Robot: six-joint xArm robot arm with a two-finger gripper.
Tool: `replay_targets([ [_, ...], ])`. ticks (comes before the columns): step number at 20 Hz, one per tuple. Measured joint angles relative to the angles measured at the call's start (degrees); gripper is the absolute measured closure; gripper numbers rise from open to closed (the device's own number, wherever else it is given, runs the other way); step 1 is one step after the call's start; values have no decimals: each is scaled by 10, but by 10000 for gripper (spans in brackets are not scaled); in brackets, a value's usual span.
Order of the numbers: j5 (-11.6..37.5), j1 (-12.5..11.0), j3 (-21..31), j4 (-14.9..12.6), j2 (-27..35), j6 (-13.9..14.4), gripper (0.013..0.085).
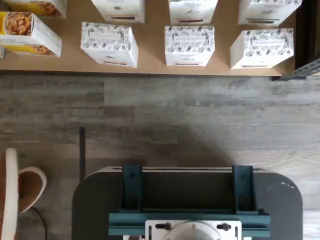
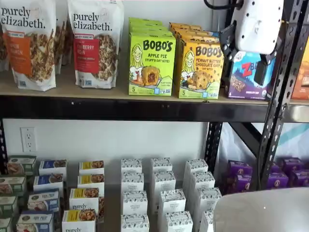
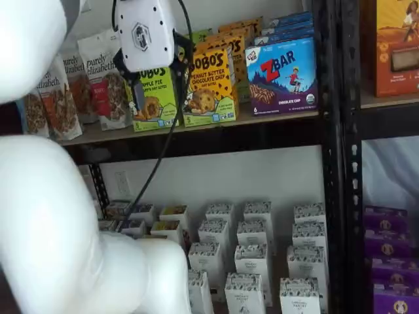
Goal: Pick up the orange box on the top shelf, the fifth box from the left
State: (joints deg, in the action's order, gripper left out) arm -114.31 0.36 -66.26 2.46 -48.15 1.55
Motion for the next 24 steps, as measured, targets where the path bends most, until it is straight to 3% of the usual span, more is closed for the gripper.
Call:
replay_targets([
  [14, 59, 14, -8, -40, 26, 0, 130],
  [20, 100, -4, -20, -34, 53, -14, 130],
  [24, 117, -2, -28, -33, 70, -11, 130],
])
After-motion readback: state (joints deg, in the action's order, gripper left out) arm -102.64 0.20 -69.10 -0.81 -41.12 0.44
